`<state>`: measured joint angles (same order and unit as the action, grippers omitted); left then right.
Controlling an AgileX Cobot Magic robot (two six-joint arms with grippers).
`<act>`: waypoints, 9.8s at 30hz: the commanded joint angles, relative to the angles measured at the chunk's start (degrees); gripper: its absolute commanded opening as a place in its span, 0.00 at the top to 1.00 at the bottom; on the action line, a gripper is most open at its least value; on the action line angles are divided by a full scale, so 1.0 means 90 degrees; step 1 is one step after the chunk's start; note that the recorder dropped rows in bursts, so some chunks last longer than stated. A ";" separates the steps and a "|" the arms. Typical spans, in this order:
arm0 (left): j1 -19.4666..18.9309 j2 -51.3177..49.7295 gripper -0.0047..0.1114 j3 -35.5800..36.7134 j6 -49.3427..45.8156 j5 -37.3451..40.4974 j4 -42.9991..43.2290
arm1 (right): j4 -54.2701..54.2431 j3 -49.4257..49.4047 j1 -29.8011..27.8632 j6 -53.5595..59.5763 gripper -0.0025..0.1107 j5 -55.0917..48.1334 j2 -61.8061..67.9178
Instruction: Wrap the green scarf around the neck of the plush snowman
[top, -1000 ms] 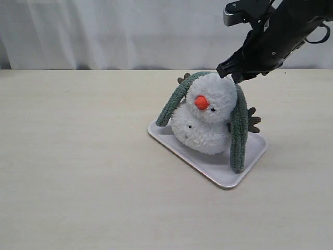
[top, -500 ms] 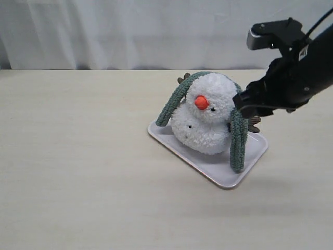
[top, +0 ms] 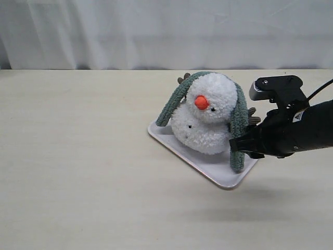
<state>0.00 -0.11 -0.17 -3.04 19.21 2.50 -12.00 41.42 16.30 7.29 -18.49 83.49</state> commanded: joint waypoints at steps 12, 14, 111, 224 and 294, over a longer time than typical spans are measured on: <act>0.0007 0.0012 0.96 0.0019 0.0016 -0.0077 -0.0015 | -0.0066 -0.0101 -0.0013 0.0171 0.63 0.1436 0.1094; 0.0007 0.0012 0.96 0.0019 0.0016 -0.0077 -0.0015 | -0.0066 -0.0101 -0.0013 0.0240 0.73 0.1495 0.1196; 0.0007 0.0012 0.96 0.0019 0.0016 -0.0077 -0.0015 | 0.1620 0.3245 -0.0199 -0.1262 0.94 -0.1457 0.1662; 0.0007 0.0012 0.96 0.0019 0.0016 -0.0076 -0.0015 | -0.7225 0.0199 -0.0171 0.6055 0.93 -0.0756 0.1425; 0.0007 0.0012 0.96 0.0019 0.0016 -0.0086 -0.0015 | 0.4290 0.7164 0.1535 -0.2762 0.94 -0.3996 0.4274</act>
<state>0.00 -0.11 -0.17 -3.04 19.21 2.50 26.50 105.58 30.42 -18.15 -53.14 121.75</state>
